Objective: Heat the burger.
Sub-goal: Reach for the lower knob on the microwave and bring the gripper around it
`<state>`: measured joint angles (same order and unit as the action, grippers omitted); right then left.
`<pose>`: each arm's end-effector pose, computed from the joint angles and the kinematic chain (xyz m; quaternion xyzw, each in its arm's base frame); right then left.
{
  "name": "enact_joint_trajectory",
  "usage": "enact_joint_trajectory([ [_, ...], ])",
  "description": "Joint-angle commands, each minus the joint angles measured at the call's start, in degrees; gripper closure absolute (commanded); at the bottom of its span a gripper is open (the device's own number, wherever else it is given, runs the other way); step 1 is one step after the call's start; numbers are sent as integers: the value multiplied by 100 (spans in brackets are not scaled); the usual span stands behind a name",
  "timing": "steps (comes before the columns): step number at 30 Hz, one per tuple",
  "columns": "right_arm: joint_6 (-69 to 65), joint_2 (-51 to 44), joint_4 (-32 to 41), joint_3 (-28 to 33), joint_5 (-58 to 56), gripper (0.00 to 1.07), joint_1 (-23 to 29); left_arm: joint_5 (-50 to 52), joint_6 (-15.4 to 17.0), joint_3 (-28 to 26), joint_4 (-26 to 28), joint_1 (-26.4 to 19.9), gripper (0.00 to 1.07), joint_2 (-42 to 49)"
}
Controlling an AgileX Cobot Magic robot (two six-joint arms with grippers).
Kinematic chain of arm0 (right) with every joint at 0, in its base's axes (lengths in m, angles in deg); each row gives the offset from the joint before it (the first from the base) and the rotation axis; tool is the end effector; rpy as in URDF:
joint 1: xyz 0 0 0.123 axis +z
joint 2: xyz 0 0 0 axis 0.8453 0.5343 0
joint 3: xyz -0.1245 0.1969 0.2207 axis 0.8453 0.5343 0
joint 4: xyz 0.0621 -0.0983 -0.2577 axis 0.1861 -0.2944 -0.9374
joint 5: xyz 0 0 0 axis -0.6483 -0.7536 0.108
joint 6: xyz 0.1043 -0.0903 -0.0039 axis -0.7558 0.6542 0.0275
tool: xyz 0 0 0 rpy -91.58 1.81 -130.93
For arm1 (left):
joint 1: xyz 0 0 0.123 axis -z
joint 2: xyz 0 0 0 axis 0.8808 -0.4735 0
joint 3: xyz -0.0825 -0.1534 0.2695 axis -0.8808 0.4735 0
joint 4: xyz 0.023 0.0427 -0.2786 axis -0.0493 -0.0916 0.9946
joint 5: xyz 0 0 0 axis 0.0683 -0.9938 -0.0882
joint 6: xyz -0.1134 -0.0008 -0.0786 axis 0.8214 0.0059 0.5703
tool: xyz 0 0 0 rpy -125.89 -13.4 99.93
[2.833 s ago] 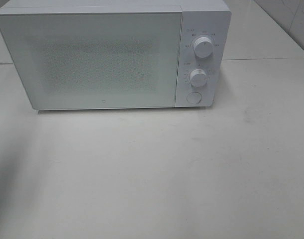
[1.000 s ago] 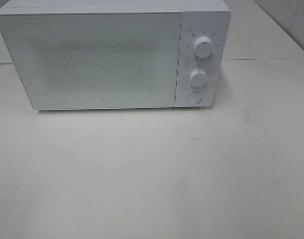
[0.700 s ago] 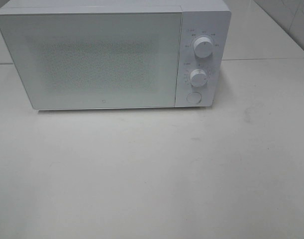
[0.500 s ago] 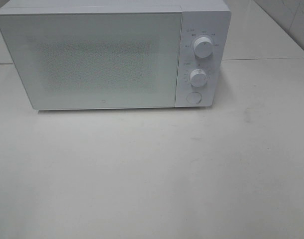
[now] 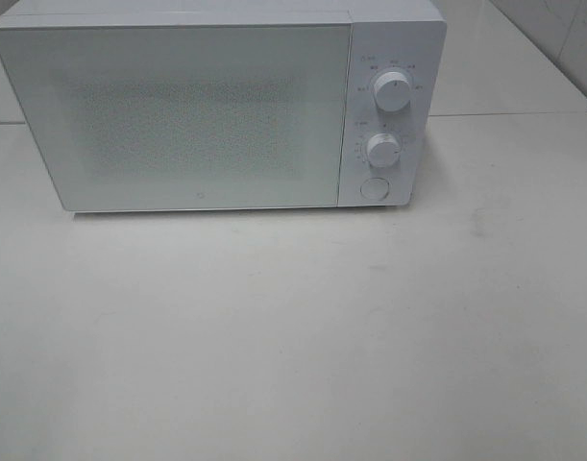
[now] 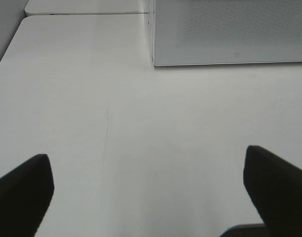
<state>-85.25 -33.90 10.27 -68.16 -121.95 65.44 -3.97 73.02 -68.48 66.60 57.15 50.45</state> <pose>0.0416 -0.0095 0.2961 -0.0347 0.8193 -0.0131 0.5722 0.0248 -0.0164 0.2752 0.0208 0.8514 -0.0237 0.5235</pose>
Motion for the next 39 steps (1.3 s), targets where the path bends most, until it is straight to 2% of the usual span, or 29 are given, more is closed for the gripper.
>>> enact_joint_trajectory([
  [1,-52,378,0,-57,619,31,-34,69,23,0,23,-17,7,149],
  [12,-52,1352,0,-52,1742,31,-34,69,23,0,23,-17,7,149],
  [17,-52,2091,0,-29,2555,31,-34,69,23,0,23,-17,7,149],
  [23,-52,2532,0,-29,2934,31,-34,69,23,0,23,-17,7,149],
  [25,-57,2991,0,-29,3403,31,-34,69,23,0,23,-17,7,149],
  [39,-246,4538,34,6,5334,31,-34,69,23,0,23,-17,7,149],
])
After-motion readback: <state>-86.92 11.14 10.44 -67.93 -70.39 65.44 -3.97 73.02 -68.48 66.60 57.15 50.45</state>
